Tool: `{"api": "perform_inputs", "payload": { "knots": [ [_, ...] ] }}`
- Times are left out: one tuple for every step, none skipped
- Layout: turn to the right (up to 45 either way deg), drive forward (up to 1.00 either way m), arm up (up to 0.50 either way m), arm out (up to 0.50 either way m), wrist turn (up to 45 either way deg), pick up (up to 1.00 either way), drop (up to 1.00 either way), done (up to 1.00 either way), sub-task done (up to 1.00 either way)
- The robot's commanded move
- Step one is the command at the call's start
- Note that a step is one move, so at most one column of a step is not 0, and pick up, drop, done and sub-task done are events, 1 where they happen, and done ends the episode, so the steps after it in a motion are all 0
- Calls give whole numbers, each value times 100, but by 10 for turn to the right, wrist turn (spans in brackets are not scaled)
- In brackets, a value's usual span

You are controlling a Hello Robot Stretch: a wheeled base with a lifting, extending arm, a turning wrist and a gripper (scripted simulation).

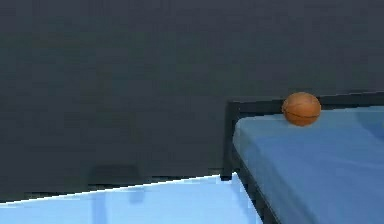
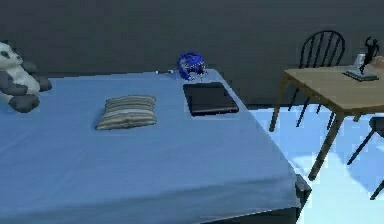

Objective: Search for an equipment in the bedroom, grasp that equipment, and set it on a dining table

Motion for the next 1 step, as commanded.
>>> {"api": "perform_inputs", "payload": {
  "knots": [
    [0, 100, 0, 0, 0, 0, 0, 0, 0]
  ]
}}
